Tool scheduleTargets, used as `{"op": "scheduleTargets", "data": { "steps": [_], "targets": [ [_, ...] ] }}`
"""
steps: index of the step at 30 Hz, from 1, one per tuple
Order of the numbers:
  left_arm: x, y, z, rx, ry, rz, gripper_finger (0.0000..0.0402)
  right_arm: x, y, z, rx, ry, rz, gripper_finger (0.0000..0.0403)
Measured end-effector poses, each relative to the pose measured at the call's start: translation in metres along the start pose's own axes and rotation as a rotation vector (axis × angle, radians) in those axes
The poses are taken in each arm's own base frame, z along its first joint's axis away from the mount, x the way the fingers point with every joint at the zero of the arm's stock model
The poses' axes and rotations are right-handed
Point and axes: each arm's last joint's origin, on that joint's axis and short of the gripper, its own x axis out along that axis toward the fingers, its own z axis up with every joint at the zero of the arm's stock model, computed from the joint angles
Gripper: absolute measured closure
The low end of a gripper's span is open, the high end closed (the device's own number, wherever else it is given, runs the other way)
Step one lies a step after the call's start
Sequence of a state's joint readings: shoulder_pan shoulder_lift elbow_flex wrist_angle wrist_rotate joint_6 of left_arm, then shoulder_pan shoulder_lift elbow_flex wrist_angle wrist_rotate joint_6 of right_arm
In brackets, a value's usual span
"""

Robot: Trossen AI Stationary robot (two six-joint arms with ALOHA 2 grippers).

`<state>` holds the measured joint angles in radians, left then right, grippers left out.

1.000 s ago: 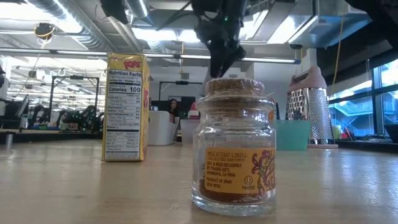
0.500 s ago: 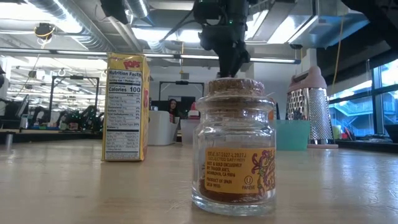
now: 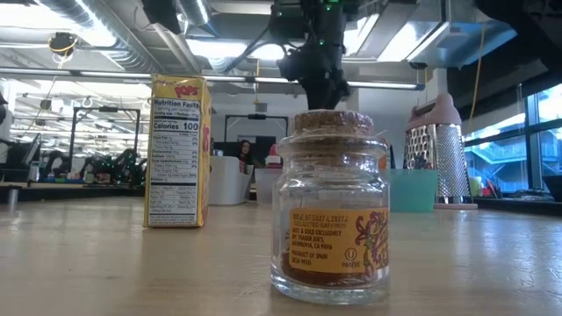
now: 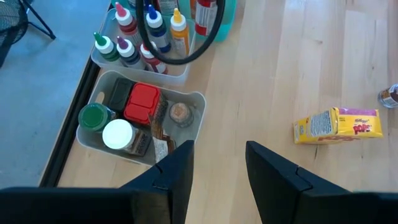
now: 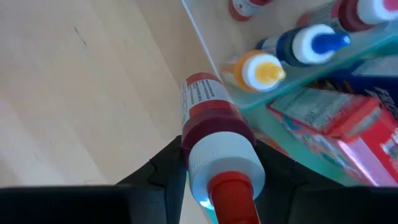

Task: Pick & Place Kitchen Items
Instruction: Put the red food coloring bottle into the transparent bin

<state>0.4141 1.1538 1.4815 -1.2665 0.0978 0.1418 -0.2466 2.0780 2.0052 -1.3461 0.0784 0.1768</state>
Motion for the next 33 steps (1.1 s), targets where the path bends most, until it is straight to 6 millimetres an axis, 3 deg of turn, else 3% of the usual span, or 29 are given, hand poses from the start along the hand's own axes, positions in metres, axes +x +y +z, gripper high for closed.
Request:
{"op": "scheduleTargets", "data": {
  "steps": [10, 33],
  "targets": [
    [0.0, 0.0, -0.002, 0.001, 0.016, -0.003, 0.026, 0.015, -0.001, 0.004, -0.007, 0.026, -0.029, 0.0261],
    [0.0, 0.0, -0.002, 0.008, 0.016, -0.002, 0.026, 0.017, -0.02, 0.01, 0.019, 0.002, -0.061, 0.0261]
  ]
}}
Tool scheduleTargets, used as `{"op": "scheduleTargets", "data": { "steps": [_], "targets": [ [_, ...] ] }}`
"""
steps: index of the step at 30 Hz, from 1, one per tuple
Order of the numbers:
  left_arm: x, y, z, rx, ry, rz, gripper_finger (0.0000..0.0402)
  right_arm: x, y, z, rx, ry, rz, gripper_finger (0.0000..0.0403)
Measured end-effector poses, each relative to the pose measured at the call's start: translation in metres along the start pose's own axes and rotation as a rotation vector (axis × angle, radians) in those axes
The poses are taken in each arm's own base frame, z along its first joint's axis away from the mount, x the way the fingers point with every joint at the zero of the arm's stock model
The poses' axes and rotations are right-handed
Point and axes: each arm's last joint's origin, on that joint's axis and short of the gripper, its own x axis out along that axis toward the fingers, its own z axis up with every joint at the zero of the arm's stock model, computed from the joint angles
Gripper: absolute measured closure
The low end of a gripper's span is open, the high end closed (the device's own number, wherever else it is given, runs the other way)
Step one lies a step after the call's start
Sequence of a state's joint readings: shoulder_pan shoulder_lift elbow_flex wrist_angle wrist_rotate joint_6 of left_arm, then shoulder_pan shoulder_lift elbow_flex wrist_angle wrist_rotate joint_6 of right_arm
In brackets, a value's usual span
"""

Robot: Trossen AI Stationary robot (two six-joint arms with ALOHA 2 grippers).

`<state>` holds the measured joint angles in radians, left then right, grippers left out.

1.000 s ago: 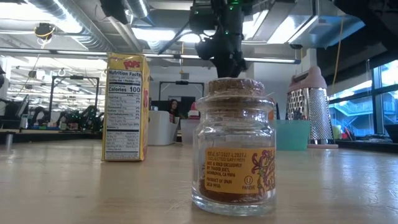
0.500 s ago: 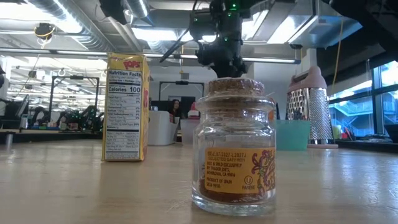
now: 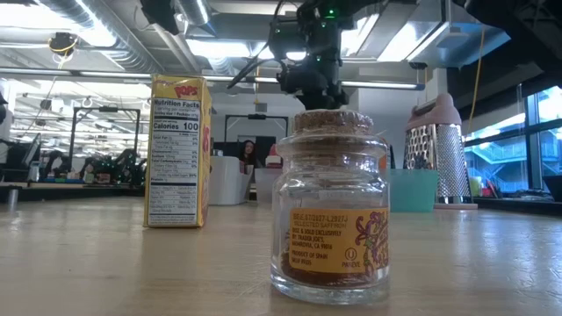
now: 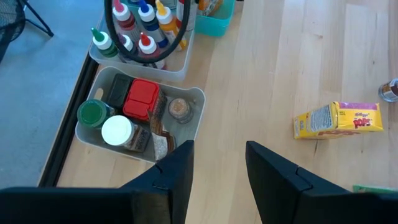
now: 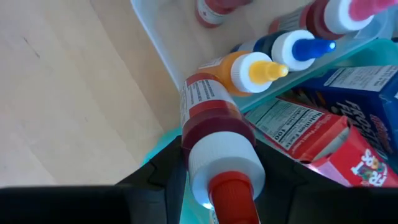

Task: Pick & Place Kitchen Items
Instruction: Put the red food coloring bottle into the transparent bin

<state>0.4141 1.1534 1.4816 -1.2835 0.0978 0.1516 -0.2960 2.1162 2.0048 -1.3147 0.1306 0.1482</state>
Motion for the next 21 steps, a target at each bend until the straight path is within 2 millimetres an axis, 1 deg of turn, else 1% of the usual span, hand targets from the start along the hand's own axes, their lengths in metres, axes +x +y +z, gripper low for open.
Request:
{"op": "scheduleTargets", "data": {
  "steps": [4, 17, 21],
  "targets": [
    [0.0, 0.0, 0.0, -0.007, 0.0, 0.0, 0.026, 0.0004, -0.0032, 0.0003, 0.007, 0.002, -0.001, 0.0261],
    [0.0, -0.0001, 0.0, -0.01, 0.0, 0.0, 0.026, 0.0003, -0.0021, -0.0006, 0.001, 0.01, -0.001, 0.0261],
    [0.0, 0.0, 0.0, -0.01, 0.0, 0.0, 0.026, 0.0053, -0.0009, -0.0003, 0.0, 0.03, -0.001, 0.0261]
  ]
}}
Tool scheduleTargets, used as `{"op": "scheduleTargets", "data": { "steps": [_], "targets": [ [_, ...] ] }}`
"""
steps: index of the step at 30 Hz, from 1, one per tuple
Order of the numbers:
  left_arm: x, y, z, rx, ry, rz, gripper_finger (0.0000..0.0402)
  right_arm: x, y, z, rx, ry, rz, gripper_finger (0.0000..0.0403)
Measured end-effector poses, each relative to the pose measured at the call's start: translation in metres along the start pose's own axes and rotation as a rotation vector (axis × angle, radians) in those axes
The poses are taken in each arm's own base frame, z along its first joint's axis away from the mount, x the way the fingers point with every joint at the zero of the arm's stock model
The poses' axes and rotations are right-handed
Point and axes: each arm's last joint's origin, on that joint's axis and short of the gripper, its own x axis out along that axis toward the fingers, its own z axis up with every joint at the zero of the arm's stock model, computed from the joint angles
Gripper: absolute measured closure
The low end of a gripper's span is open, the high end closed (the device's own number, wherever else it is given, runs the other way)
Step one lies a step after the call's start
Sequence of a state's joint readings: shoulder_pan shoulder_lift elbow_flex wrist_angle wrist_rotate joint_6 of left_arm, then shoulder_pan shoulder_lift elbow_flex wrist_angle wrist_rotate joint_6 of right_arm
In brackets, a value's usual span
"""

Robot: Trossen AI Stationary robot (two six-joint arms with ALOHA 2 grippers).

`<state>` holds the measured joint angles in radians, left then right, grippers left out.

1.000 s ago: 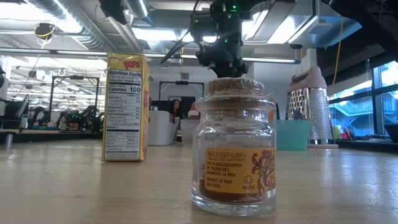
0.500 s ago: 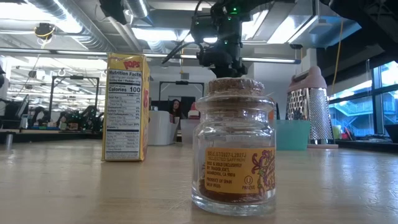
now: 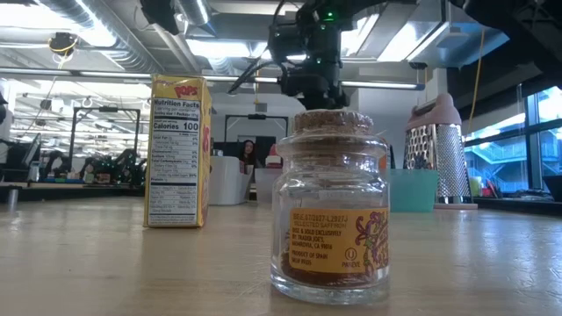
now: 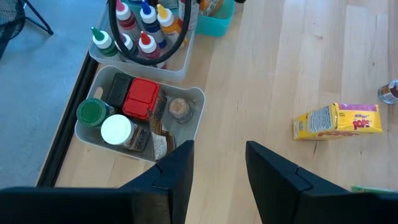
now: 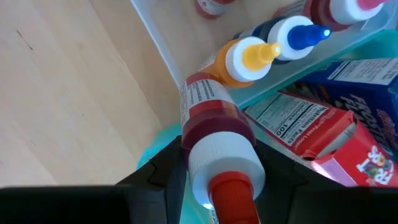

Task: Pick & Place Kitchen Items
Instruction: Put the red food coloring bottle into the transparent bin

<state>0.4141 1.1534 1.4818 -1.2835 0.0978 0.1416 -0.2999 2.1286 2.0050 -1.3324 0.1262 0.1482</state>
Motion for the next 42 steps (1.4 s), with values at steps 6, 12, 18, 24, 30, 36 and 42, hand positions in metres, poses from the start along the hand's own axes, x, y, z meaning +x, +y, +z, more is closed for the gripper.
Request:
{"op": "scheduleTargets", "data": {
  "steps": [6, 12, 18, 24, 30, 36, 42],
  "targets": [
    [0.0, 0.0, 0.0, 0.0, 0.001, 0.0, 0.026, 0.015, 0.006, 0.003, -0.016, 0.032, -0.012, 0.0261],
    [0.0, 0.0, 0.0, 0.001, 0.0, 0.0, 0.026, 0.013, 0.007, 0.002, -0.018, 0.032, -0.005, 0.0261],
    [0.0, 0.0, 0.0, 0.002, 0.0, 0.0, 0.026, 0.013, 0.007, 0.002, -0.016, 0.038, -0.006, 0.0261],
    [0.0, 0.0, 0.0, 0.002, 0.001, 0.0, 0.026, 0.013, 0.007, 0.001, -0.015, 0.04, -0.006, 0.0261],
    [0.0, 0.0, 0.0, 0.002, 0.0, 0.0, 0.026, 0.013, 0.007, 0.002, -0.014, 0.038, -0.006, 0.0261],
    [0.0, 0.0, 0.0, 0.001, 0.001, 0.0, 0.026, 0.019, 0.007, 0.004, -0.01, 0.038, -0.006, 0.0261],
    [0.0, 0.0, 0.0, -0.005, 0.0, 0.0, 0.026, 0.031, 0.007, 0.005, -0.01, 0.088, -0.023, 0.0261]
  ]
}}
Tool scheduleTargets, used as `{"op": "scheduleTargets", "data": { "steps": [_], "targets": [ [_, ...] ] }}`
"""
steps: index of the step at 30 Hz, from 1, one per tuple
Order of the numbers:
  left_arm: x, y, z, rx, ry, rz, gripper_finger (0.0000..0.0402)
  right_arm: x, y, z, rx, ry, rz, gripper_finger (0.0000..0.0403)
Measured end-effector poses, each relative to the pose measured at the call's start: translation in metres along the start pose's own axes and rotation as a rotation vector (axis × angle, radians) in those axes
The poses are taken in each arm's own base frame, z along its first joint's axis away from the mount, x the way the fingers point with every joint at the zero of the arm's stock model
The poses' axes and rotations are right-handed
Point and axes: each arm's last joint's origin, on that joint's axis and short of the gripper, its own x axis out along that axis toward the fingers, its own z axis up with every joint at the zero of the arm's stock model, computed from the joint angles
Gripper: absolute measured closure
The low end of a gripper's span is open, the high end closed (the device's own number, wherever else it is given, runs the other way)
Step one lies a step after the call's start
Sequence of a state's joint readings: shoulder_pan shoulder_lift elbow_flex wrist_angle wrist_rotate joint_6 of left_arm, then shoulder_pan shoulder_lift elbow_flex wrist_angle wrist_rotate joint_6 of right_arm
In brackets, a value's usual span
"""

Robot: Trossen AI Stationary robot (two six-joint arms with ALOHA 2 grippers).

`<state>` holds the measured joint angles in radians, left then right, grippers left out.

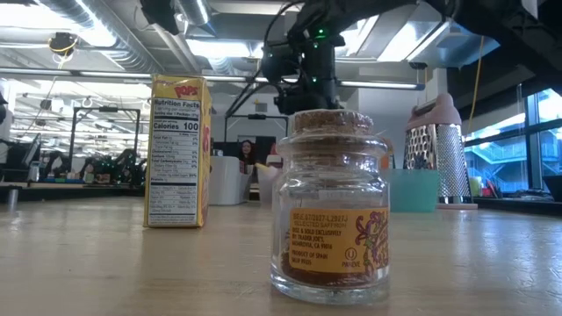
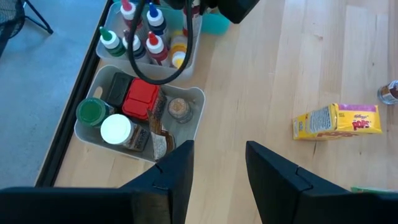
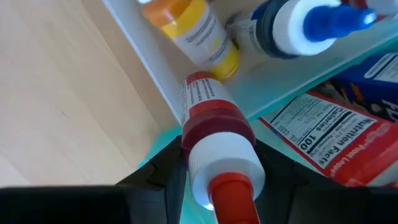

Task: Pick & Place Kitchen Items
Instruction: Put the red food coloring bottle into the transparent bin

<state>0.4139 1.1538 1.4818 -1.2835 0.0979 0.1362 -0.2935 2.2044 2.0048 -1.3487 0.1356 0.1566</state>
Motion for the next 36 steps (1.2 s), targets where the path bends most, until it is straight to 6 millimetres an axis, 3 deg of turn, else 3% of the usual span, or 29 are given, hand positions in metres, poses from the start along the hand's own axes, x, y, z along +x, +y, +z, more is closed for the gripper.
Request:
{"op": "scheduleTargets", "data": {
  "steps": [11, 25, 36],
  "targets": [
    [0.0, 0.0, 0.0, -0.001, 0.0, 0.0, 0.026, 0.015, 0.002, 0.002, -0.006, 0.047, -0.026, 0.0261],
    [0.0, 0.0, 0.001, 0.008, -0.008, 0.003, 0.026, 0.015, 0.001, 0.004, -0.01, 0.036, -0.015, 0.026],
    [0.0, 0.0, 0.001, 0.009, -0.007, 0.004, 0.026, 0.016, 0.0, 0.005, -0.004, 0.038, 0.037, 0.0201]
  ]
}}
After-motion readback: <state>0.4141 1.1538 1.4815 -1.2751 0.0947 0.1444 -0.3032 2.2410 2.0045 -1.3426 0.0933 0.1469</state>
